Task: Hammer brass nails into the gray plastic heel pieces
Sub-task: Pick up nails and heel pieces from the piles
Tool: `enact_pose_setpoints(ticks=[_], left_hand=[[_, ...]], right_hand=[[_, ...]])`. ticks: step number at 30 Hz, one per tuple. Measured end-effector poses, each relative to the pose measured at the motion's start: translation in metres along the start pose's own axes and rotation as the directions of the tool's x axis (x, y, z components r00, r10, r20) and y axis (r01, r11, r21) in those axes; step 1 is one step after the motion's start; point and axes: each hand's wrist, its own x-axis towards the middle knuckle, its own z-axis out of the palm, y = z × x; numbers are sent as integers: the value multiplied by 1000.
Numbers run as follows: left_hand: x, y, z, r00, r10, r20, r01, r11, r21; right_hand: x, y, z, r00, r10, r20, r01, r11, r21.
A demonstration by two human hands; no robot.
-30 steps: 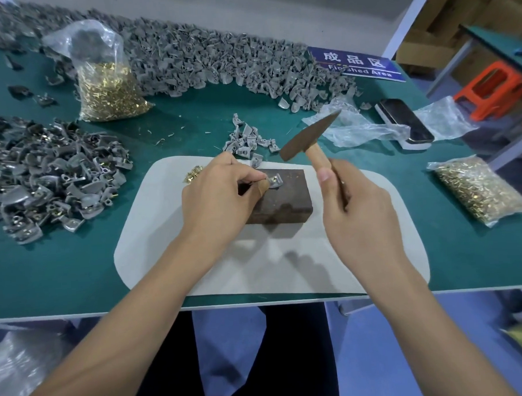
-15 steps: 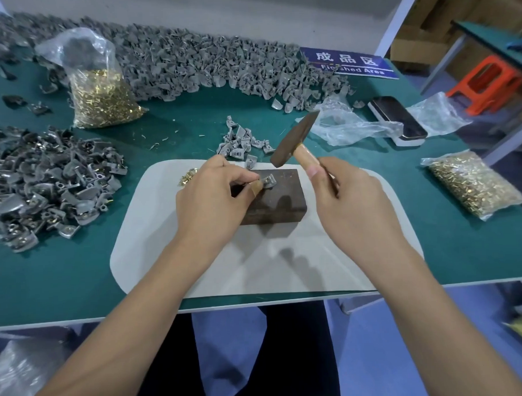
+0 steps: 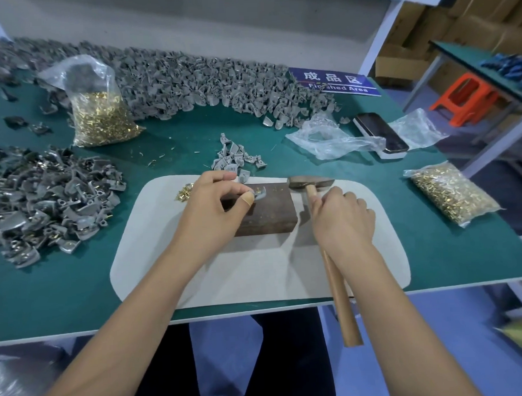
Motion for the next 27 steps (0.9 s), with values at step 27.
enact_pose_setpoints(ticks=[27], left_hand=[[-22,-73,-156,915,-26,-403,111,976,189]], right_hand=[[-37,-213,22,670,-726,-153,605,415,680]])
